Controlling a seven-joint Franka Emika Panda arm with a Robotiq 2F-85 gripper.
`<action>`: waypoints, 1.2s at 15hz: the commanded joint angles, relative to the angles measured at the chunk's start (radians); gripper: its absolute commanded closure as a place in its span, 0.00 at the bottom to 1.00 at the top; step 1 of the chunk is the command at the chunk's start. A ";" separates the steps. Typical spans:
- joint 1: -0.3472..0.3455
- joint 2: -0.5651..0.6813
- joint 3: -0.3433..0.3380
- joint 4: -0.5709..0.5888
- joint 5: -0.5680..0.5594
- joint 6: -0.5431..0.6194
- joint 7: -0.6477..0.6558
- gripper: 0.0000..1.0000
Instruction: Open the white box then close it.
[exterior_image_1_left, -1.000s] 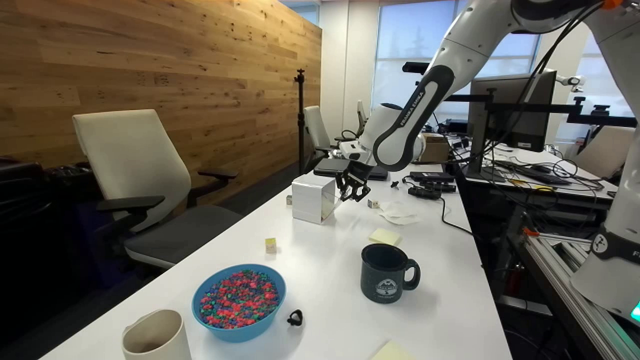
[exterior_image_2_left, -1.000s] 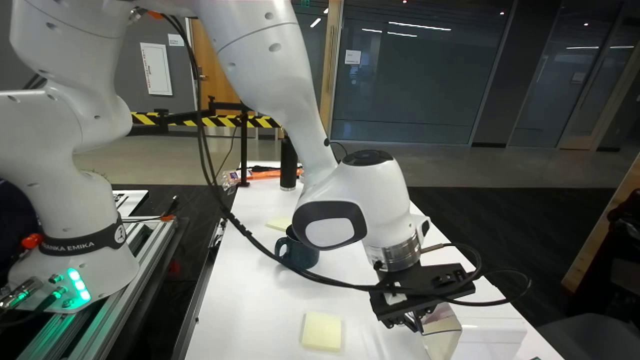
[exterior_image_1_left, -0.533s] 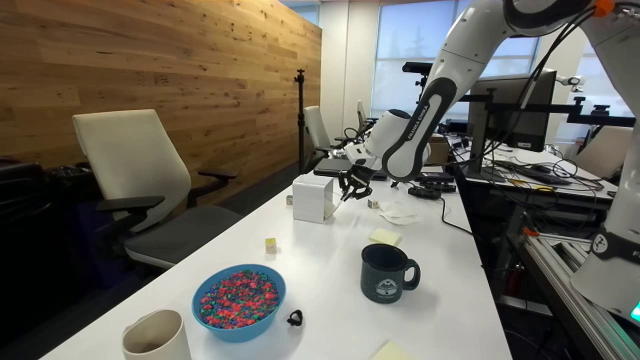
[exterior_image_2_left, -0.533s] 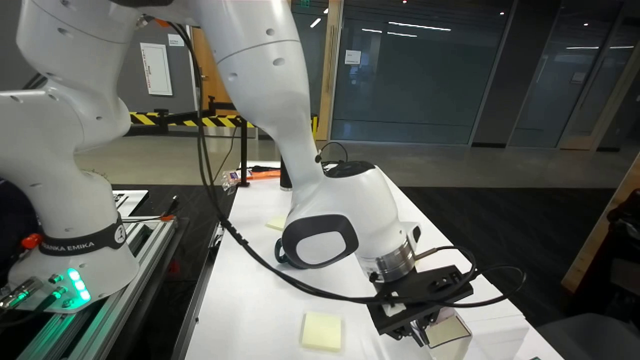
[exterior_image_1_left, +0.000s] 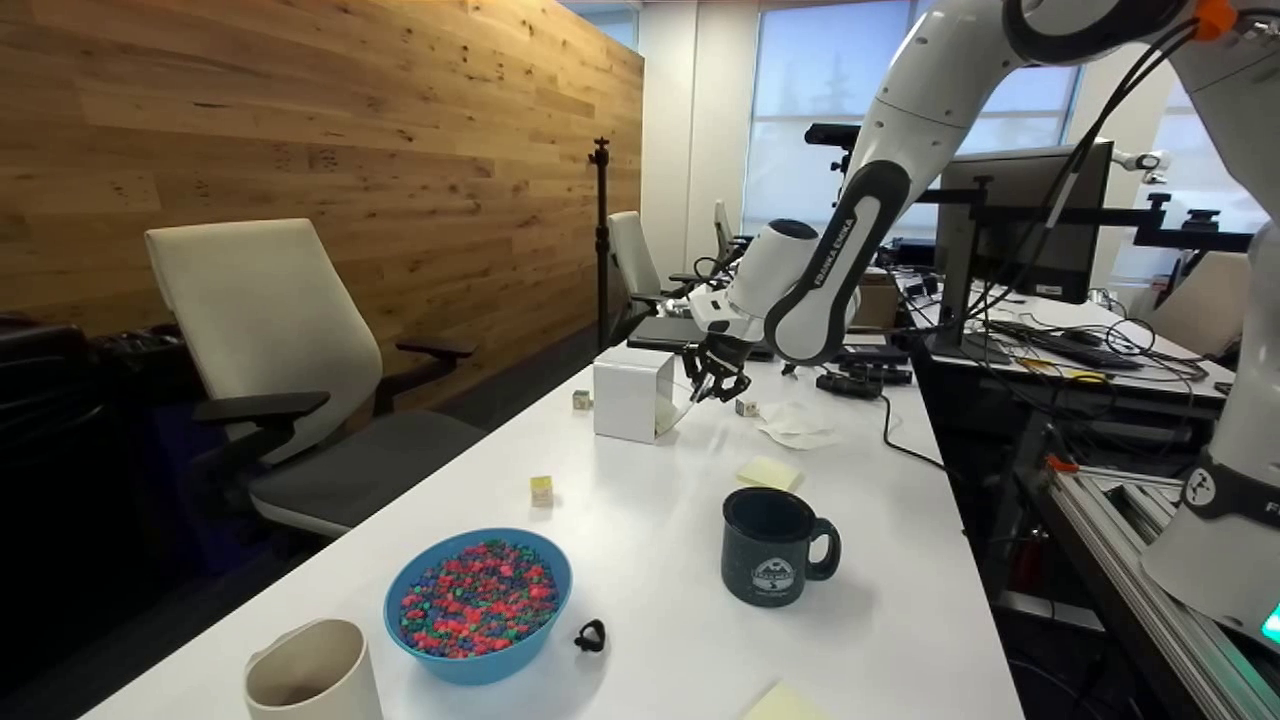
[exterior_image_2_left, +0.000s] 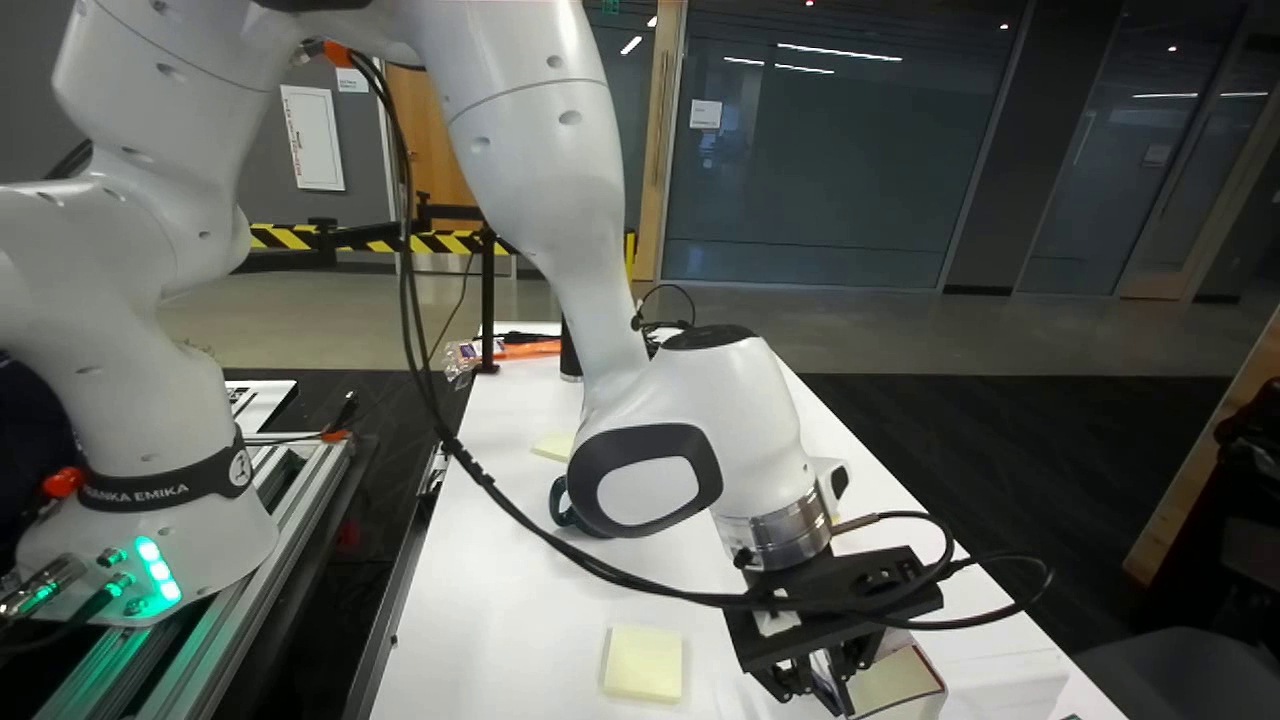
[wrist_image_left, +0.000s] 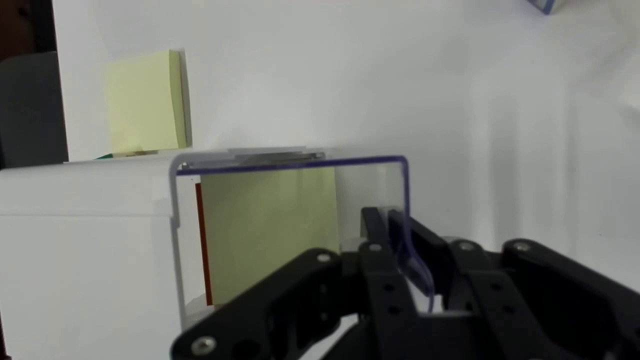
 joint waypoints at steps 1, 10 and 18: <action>0.080 0.020 -0.088 0.024 -0.030 -0.092 0.116 0.97; 0.104 0.032 -0.086 0.070 -0.058 -0.191 0.292 0.97; 0.090 0.057 -0.065 0.094 -0.098 -0.198 0.367 0.97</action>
